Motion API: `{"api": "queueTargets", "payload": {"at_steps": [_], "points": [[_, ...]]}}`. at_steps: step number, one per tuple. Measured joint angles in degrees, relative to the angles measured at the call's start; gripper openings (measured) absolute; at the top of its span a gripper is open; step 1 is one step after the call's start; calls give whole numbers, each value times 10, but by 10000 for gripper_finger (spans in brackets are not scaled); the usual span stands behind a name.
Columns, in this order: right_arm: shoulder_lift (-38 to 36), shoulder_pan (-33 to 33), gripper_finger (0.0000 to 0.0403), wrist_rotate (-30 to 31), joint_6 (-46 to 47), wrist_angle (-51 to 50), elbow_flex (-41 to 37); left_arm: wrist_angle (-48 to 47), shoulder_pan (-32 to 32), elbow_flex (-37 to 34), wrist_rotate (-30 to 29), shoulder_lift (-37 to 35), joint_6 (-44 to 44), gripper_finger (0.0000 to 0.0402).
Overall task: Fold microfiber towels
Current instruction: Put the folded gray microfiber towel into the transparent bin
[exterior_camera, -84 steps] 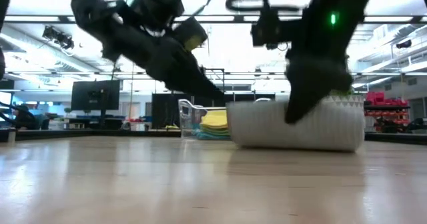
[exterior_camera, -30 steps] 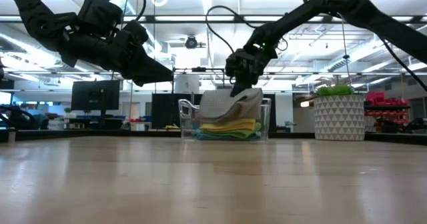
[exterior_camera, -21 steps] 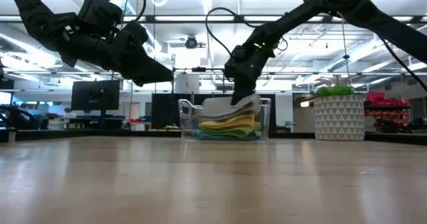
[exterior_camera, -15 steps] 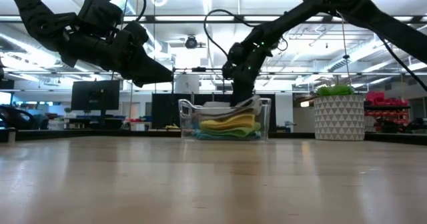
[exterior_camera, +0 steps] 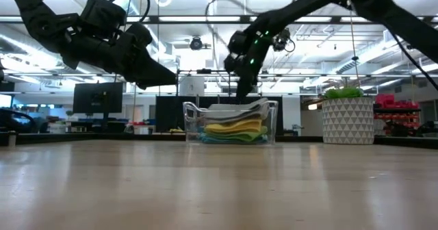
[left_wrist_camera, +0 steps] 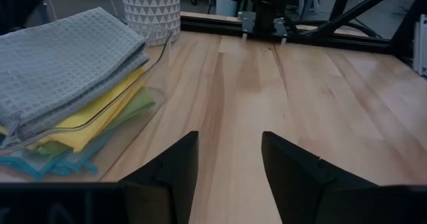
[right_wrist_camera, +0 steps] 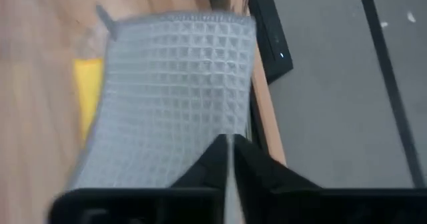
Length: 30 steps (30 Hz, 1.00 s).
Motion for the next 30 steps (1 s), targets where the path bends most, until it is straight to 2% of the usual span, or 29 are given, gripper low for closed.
{"api": "queueTargets", "payload": {"at_steps": [2, 4, 7, 12, 16, 22, 26, 30], "points": [[20, 11, 16, 39, 4, 13, 0, -4, 3, 0, -1, 0, 2, 172], [42, 18, 22, 59, 13, 21, 0, -9, 8, 0, -1, 0, 3, 172], [62, 27, 25, 50, 17, 24, 0, -13, 17, 0, -2, 0, 3, 172], [81, 50, 6, 41, 8, 39, 0, -12, 26, 0, -2, 0, 4, 172], [78, 62, 14, 31, 1, 67, 0, -12, 30, 0, -2, 0, 4, 172], [28, 61, 29, 50, 13, 48, 0, -12, 30, 0, -2, 0, 5, 172], [-15, 52, 33, 48, 23, -5, 0, -12, 31, 0, -2, 0, 5, 172], [-35, 38, 27, 3, 39, -51, 0, -12, 39, 0, -2, 0, 5, 172]]}}
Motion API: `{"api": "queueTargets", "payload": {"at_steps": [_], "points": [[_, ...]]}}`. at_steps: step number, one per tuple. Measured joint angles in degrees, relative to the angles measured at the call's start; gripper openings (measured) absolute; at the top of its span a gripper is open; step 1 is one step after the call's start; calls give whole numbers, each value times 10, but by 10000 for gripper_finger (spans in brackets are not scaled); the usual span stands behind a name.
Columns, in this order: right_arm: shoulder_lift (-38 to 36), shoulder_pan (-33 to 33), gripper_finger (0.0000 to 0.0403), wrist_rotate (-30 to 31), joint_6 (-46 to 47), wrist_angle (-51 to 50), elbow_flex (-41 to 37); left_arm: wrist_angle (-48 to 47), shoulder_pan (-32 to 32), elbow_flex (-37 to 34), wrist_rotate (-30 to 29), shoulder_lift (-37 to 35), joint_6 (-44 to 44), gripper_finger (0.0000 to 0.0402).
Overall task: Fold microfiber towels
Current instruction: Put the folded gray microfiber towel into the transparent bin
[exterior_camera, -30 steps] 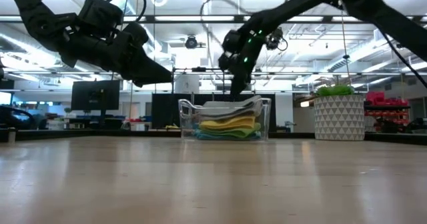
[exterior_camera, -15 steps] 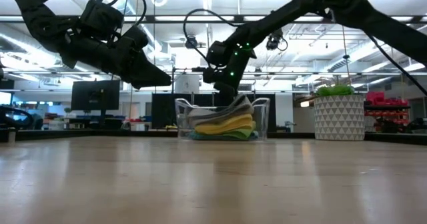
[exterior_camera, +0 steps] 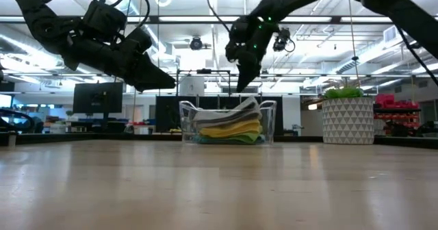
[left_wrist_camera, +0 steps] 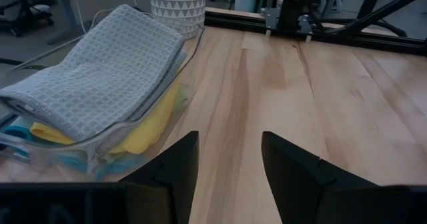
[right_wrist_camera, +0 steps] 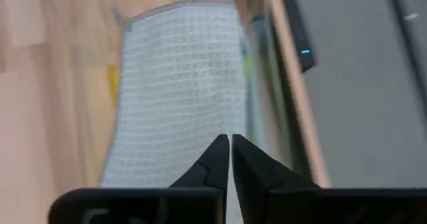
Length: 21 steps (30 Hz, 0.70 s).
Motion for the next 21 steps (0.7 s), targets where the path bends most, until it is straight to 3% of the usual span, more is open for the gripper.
{"api": "queueTargets", "payload": {"at_steps": [3, 10, 16, 21], "points": [[0, -8, 18, -37, 3, 8, -35, 0, 8, 0, 0, 0, 0, 172], [3, -11, 8, -39, 10, 132, -179, -34, 11, 0, 0, 0, 33, 156], [-5, -11, 19, -27, 14, 147, -160, -48, 9, 0, 0, 0, 44, 91], [-82, 2, 30, -23, 10, 98, -154, -51, 6, 0, 0, 0, 45, 18]]}}
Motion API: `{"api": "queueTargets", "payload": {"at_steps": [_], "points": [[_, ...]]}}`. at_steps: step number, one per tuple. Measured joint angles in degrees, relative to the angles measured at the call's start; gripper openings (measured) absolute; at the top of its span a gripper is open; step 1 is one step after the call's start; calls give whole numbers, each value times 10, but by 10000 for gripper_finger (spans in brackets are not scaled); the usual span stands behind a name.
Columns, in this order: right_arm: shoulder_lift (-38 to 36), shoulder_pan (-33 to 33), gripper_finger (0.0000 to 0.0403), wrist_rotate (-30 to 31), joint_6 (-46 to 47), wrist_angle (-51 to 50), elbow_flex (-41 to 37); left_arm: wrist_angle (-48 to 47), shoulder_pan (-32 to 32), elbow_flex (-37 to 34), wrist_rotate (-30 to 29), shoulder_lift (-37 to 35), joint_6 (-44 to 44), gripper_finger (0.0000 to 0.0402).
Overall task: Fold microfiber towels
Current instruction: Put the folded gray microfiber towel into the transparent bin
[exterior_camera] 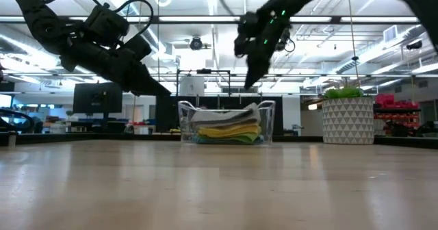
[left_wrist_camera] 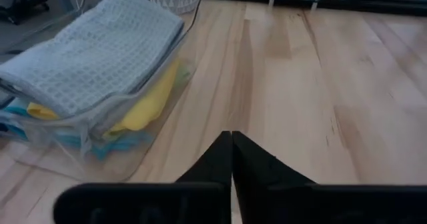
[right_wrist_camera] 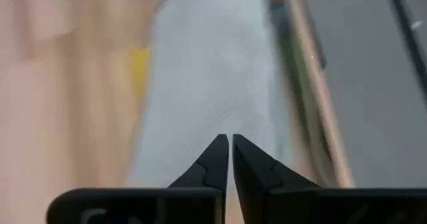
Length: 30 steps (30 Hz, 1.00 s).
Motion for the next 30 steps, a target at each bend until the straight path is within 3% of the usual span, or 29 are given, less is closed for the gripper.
{"api": "queueTargets", "payload": {"at_steps": [3, 6, 11, 14, 22, 30], "points": [[-54, 25, 30, -7, 11, -43, -39, -11, 1, 0, 0, 0, 0, 10], [-110, 67, 21, -11, 36, -31, -129, -10, 2, 0, -2, 0, 2, 13], [-175, 131, 6, -4, 113, 114, -318, -9, 4, 0, -13, 0, 6, 7], [-189, 141, 7, 18, 163, 208, -379, -9, 8, 0, -14, 0, 6, 9], [-184, 114, 4, 93, 197, 256, -403, -9, 8, 0, -17, 0, -3, 9], [-171, 100, 3, 110, 203, 292, -403, 18, 6, 0, -38, 15, -5, 6]]}}
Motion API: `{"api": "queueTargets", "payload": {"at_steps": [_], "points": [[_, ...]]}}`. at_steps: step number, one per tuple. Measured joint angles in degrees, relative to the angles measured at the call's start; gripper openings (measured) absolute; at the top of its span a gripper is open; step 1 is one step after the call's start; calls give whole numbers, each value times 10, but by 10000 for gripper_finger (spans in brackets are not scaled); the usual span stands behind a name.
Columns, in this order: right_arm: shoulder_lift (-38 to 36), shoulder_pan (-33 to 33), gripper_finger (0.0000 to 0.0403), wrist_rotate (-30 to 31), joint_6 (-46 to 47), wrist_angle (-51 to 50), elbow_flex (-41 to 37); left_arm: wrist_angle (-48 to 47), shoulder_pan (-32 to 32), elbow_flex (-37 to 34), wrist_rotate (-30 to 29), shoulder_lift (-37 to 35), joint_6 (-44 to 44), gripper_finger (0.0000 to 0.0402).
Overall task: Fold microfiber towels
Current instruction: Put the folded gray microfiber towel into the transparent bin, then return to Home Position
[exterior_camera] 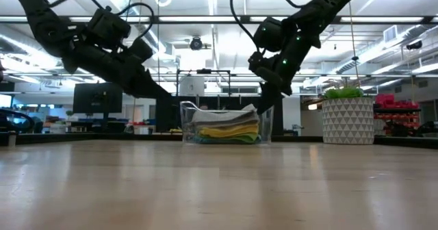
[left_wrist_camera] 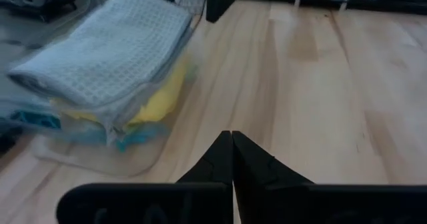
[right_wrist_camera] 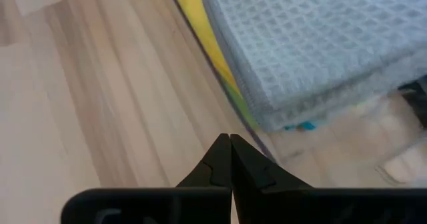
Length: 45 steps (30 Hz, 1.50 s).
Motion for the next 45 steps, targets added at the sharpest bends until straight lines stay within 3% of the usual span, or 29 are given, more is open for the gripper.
{"api": "queueTargets", "payload": {"at_steps": [7, 10, 13, 16, 22, 28, 34, 45], "points": [[4, 1, 3, 3, -9, 20, 0, 101, -10, 0, -29, 85, -15, 6], [-21, 7, 3, 1, -17, 17, 0, 168, -10, 0, -38, 113, -21, 4], [-59, 25, 3, -8, -38, 24, -11, 176, -10, 0, -29, 110, -30, 5], [-99, 49, 3, -42, -48, 82, -60, 173, -18, -10, -7, 63, -36, 5], [-171, 87, 3, -137, -29, 294, -208, 162, -52, -73, 12, -67, -29, 7], [-260, 142, 4, -139, -26, 376, -283, 120, -86, -134, 12, -197, -41, 4], [-369, 189, 3, -135, -35, 444, -358, 43, -117, -142, 11, -295, -27, 4], [-585, 196, 2, -107, -20, 490, -496, -54, -126, -142, 10, -425, 1, 4]]}}
